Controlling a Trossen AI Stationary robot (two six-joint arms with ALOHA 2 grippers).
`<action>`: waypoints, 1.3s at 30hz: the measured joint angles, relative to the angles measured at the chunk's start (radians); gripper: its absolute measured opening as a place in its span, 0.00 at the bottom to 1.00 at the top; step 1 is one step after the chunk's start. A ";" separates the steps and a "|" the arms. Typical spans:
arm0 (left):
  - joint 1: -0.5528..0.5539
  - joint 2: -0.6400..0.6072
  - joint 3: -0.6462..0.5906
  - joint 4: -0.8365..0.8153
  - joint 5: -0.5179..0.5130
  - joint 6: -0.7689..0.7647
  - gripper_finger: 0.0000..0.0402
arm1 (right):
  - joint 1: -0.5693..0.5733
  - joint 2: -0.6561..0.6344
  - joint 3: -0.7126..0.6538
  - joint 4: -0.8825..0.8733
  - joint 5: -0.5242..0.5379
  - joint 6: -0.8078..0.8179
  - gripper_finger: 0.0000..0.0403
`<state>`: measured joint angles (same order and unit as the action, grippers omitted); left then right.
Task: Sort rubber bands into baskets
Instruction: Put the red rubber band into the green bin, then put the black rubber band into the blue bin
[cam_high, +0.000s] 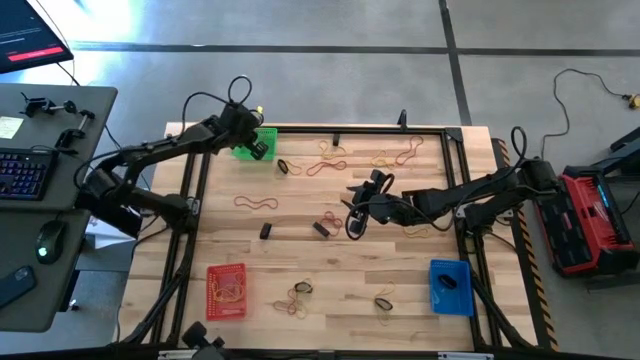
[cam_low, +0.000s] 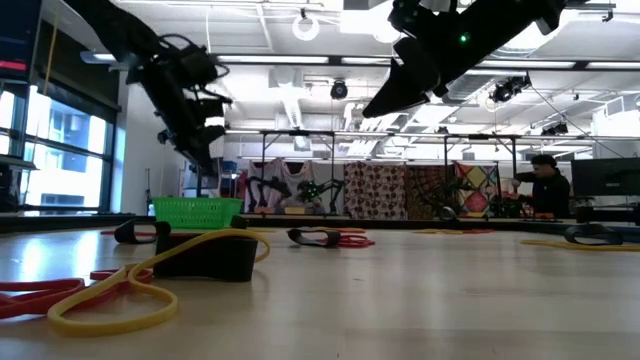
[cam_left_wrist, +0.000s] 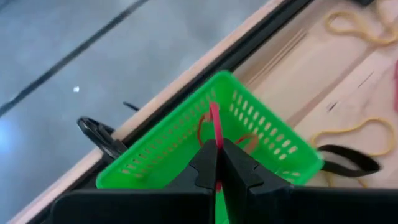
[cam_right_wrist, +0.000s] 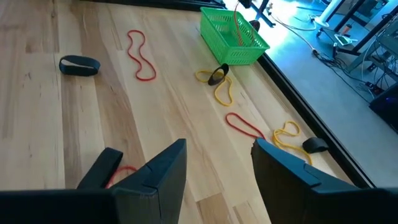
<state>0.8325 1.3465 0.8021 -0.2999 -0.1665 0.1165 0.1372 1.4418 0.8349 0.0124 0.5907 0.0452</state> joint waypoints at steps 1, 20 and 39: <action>0.005 0.015 0.000 0.004 0.000 0.000 0.00 | 0.000 0.000 0.000 -0.001 0.000 0.000 0.43; 0.036 0.063 0.000 -0.016 -0.016 -0.011 0.12 | 0.000 0.000 0.000 -0.005 0.000 0.000 0.43; -0.042 -0.059 -0.076 0.061 0.034 0.016 0.00 | 0.000 0.000 0.000 -0.060 -0.026 0.071 0.32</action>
<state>0.7907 1.2875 0.7265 -0.2394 -0.1322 0.1330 0.1375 1.4419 0.8349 -0.0473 0.5644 0.1158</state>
